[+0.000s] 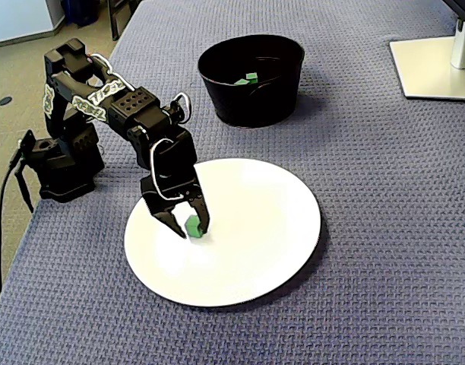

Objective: Pick up the items on the white plate and put them in the black container.

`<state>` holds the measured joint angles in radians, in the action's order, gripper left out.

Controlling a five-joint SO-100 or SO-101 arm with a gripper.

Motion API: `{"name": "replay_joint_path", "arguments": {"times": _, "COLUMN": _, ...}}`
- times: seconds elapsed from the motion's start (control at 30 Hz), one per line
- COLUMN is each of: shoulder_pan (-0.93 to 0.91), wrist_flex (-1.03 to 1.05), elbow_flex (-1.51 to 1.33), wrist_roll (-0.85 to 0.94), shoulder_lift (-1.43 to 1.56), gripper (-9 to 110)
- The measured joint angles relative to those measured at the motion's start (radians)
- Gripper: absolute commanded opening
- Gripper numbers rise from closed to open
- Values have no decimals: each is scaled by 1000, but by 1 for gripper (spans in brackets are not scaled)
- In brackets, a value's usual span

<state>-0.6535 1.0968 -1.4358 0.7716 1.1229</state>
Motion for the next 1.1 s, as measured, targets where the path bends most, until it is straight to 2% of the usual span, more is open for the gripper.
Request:
{"name": "replay_joint_path", "arguments": {"times": 0.13, "shoulder_pan": 12, "wrist_flex": -2, "elbow_flex": -20, "wrist_roll": -14, "shoulder_lift": 0, "gripper": 3}}
{"name": "replay_joint_path", "arguments": {"times": 0.3, "shoulder_pan": 15, "wrist_flex": -2, "elbow_flex": -32, "wrist_roll": -17, "shoulder_lift": 0, "gripper": 22}}
{"name": "replay_joint_path", "arguments": {"times": 0.53, "shoulder_pan": 15, "wrist_flex": 41, "elbow_flex": -14, "wrist_roll": -64, "shoulder_lift": 0, "gripper": 26}}
{"name": "replay_joint_path", "arguments": {"times": 0.73, "shoulder_pan": 15, "wrist_flex": 140, "elbow_flex": 21, "wrist_roll": -132, "shoulder_lift": 0, "gripper": 25}}
{"name": "replay_joint_path", "arguments": {"times": 1.1, "shoulder_pan": 12, "wrist_flex": 170, "elbow_flex": 23, "wrist_roll": -184, "shoulder_lift": 0, "gripper": 23}}
